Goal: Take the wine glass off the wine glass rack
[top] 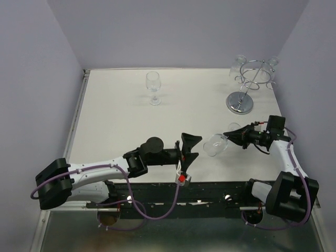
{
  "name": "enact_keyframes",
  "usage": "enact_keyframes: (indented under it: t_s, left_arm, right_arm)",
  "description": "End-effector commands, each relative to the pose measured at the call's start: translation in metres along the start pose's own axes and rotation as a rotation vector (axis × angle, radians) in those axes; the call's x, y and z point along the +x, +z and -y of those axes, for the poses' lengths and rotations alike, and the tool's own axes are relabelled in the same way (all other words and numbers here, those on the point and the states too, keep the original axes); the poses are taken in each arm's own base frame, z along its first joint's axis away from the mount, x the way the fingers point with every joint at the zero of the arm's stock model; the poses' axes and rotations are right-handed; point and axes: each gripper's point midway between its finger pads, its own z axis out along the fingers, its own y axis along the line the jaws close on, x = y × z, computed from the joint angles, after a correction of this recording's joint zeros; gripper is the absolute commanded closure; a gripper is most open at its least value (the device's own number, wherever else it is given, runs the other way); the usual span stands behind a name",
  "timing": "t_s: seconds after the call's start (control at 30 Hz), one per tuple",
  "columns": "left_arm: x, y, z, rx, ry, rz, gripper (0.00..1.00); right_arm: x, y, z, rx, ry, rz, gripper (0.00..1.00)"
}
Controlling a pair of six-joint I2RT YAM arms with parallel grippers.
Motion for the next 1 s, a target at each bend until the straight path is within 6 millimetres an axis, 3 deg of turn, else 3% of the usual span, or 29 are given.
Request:
enact_keyframes:
  t_s: [0.0,0.3,0.63,0.97]
  left_arm:
    - [-0.019,0.015,0.007,0.018,-0.015,0.109,0.01]
    - [-0.020,0.036,0.028,0.134,-0.090,0.152,0.01]
    - [-0.008,0.070,0.029,0.151,-0.082,0.148,0.01]
    - [-0.009,0.076,0.028,0.101,-0.065,0.172,0.10]
  right_arm:
    - [0.012,0.002,0.002,-0.037,0.050,-0.079,0.99]
    - [0.016,0.004,0.008,-0.040,0.043,-0.093,0.99]
    - [0.021,0.007,0.028,-0.002,0.070,-0.092,0.99]
    - [0.021,0.008,0.035,0.009,0.087,-0.082,0.99]
